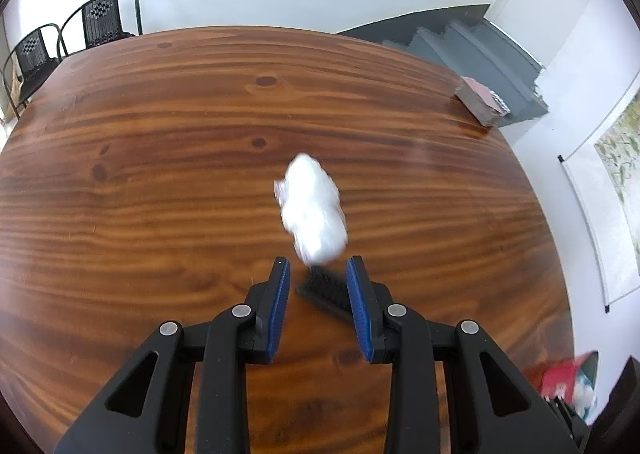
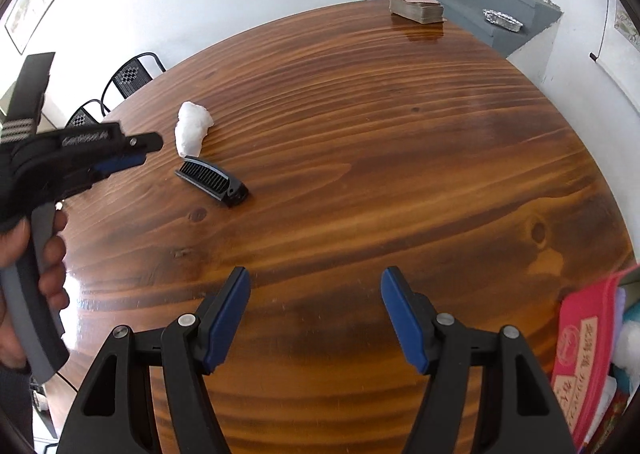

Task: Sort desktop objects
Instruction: 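Grasp the cotton wad in plastic with the left tool while the right tool grasps the black comb, then carry the cotton wad and black comb over the cardboard box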

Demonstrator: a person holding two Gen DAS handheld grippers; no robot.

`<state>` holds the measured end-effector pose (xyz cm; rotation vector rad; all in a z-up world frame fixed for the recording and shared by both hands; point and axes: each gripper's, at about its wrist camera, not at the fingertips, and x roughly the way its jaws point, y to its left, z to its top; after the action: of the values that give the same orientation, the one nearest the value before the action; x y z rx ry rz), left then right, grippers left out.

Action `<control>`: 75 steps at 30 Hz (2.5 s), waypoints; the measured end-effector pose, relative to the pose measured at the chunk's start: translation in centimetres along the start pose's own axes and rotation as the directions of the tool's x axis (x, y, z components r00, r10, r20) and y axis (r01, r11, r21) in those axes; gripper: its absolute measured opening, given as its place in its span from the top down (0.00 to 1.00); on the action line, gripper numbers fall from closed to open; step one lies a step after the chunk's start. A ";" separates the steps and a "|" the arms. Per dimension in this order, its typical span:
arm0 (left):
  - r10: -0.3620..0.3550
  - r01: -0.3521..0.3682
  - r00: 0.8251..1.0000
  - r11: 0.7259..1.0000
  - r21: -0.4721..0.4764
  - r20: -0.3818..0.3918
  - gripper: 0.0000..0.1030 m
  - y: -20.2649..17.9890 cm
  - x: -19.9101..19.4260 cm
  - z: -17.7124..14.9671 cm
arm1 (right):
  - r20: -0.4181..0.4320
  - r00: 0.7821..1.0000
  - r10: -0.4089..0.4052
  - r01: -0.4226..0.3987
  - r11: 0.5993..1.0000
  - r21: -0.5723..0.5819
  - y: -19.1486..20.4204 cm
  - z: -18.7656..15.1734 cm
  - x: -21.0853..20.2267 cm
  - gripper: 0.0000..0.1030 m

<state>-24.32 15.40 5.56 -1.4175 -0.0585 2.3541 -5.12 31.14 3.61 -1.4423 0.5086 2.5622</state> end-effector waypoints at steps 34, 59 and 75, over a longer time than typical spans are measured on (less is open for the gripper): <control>0.014 -0.021 0.996 0.997 0.081 0.085 0.65 3.7 0.8 2.1 | 0.010 0.995 0.100 -0.093 0.950 -0.298 8.1 6.3 7.5 0.30; 0.046 -0.046 0.998 0.999 0.007 0.048 0.65 4.9 -4.5 -3.7 | -0.038 0.990 0.138 -0.143 0.953 -0.266 6.9 3.4 3.7 0.72; -0.047 0.037 0.998 0.980 0.195 0.046 0.65 -5.8 -10.7 -10.1 | 0.097 0.993 0.071 -0.066 0.996 -0.055 -2.1 -3.2 -8.3 0.72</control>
<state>-9.46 15.41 10.95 -1.2513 0.1233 2.2912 2.39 32.18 8.71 -1.3276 0.4884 2.7034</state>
